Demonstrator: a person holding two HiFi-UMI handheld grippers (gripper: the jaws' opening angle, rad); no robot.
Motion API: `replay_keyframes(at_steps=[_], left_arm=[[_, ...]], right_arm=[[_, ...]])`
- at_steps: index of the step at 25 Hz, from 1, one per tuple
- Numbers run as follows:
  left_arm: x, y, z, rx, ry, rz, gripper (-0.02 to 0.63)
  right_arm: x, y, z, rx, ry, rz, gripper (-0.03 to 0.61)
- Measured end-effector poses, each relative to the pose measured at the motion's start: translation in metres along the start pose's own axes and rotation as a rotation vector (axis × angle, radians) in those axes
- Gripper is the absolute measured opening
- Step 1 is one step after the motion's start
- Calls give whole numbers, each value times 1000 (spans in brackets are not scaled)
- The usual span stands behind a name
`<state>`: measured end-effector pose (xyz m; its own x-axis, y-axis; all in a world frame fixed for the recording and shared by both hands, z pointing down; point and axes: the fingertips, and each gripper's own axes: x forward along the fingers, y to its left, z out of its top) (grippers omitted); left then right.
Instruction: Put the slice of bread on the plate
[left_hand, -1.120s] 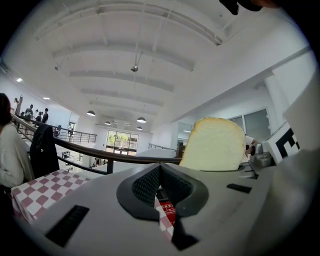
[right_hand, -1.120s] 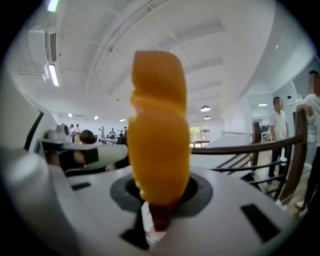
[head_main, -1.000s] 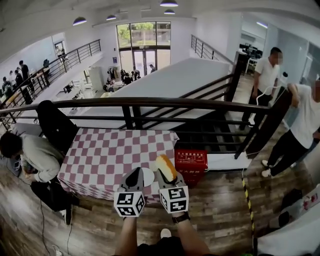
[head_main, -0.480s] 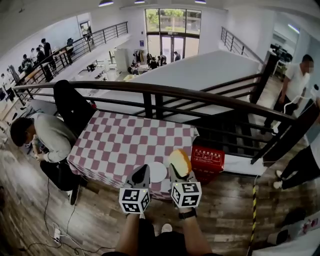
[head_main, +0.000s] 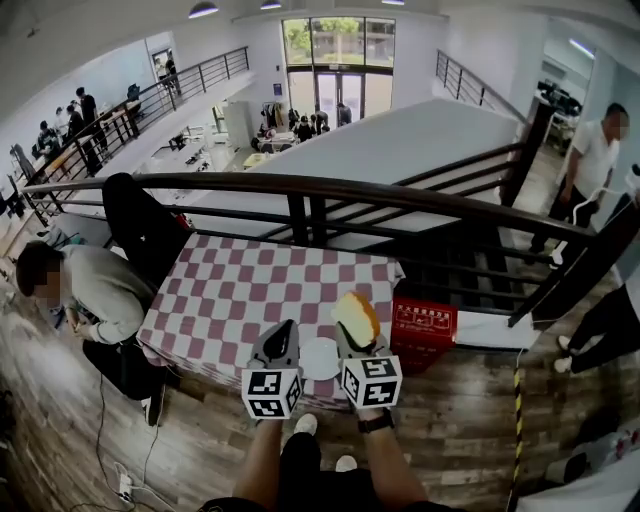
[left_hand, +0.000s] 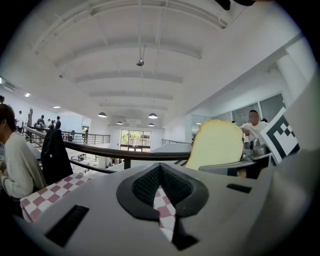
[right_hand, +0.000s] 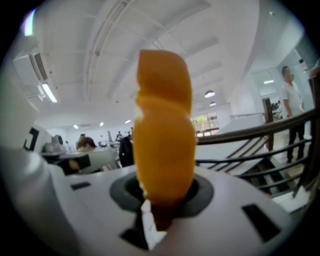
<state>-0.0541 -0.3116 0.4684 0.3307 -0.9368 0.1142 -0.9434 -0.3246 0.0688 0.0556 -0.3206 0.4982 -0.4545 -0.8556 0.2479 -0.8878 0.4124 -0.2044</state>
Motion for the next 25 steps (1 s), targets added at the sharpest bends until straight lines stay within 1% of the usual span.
replay_keyframes(at_steps=[3, 6, 8, 10, 13, 15, 18, 20, 22, 25], left_arm=[[12, 13, -6, -3, 26, 10, 17], [22, 20, -25, -22, 67, -3, 17], [28, 18, -43, -33, 118, -32, 17], [34, 18, -56, -48, 160, -50, 17], [40, 26, -68, -72, 187, -39, 17], [41, 31, -77, -83, 209, -32, 17], [43, 36, -94, -98, 251, -36, 17], [45, 38, -105, -131, 273, -42, 17], [47, 43, -111, -159, 286, -42, 17], [51, 49, -121, -173, 309, -36, 17]], right_arm=[[16, -3, -8, -12, 65, -26, 97], [29, -5, -32, -4, 152, -21, 95], [36, -10, -53, 19, 214, -35, 95], [42, -15, -67, 61, 245, -42, 96], [52, -15, -80, 92, 271, -11, 97], [58, -15, -92, 101, 308, 2, 96], [66, -14, -119, 144, 399, 32, 96], [69, -13, -142, 177, 476, 47, 96], [71, -12, -162, 191, 542, 45, 96], [74, -10, -186, 202, 612, 48, 96]])
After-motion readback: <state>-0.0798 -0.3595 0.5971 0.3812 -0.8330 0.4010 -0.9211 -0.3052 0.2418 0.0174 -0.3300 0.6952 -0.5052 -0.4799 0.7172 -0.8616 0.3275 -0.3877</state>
